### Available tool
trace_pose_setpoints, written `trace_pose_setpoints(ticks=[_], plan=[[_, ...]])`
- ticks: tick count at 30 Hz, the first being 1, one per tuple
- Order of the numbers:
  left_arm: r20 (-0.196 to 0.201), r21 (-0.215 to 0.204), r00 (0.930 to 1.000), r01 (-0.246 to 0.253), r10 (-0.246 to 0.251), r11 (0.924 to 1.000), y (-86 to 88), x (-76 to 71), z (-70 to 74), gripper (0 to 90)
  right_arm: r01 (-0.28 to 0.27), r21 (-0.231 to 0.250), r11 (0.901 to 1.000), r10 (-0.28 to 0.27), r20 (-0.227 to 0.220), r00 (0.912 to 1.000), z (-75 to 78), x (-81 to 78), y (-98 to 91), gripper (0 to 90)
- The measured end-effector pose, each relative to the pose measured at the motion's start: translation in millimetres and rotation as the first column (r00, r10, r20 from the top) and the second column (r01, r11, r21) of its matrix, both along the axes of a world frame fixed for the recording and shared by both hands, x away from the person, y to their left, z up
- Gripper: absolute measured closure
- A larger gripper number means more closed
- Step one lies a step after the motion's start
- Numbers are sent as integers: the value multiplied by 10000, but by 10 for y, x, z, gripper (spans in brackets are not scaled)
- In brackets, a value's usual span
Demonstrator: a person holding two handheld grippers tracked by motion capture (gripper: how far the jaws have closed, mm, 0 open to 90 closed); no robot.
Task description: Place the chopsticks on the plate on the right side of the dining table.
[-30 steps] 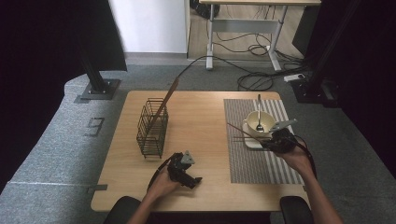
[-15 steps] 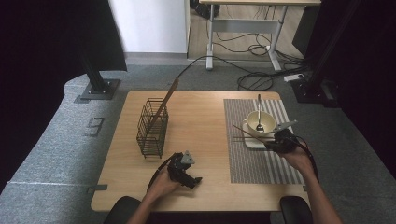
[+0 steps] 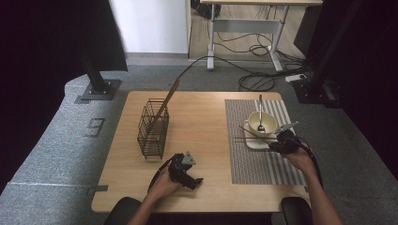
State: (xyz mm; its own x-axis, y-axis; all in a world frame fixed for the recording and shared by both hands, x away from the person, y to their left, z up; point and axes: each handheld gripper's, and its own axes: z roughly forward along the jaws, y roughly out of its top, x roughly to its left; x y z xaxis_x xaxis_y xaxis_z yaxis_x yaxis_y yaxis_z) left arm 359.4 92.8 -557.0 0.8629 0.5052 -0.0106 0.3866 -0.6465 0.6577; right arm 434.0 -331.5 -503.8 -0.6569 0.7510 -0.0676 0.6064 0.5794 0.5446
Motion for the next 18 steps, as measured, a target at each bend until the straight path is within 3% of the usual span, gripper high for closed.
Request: trace_pose_setpoints(ticks=[8, 18], plan=[[0, 13, 10000, 12, -12, 10000, 1, 0, 1, 0, 83, -134, 9999, -83, 24, 10000, -17, 71, -26, 788], [-1, -3, 10000, -4, 4, 10000, 0, 0, 0, 0, 487, 133, 9987, -488, 121, 9987, -84, 120, -112, 735]])
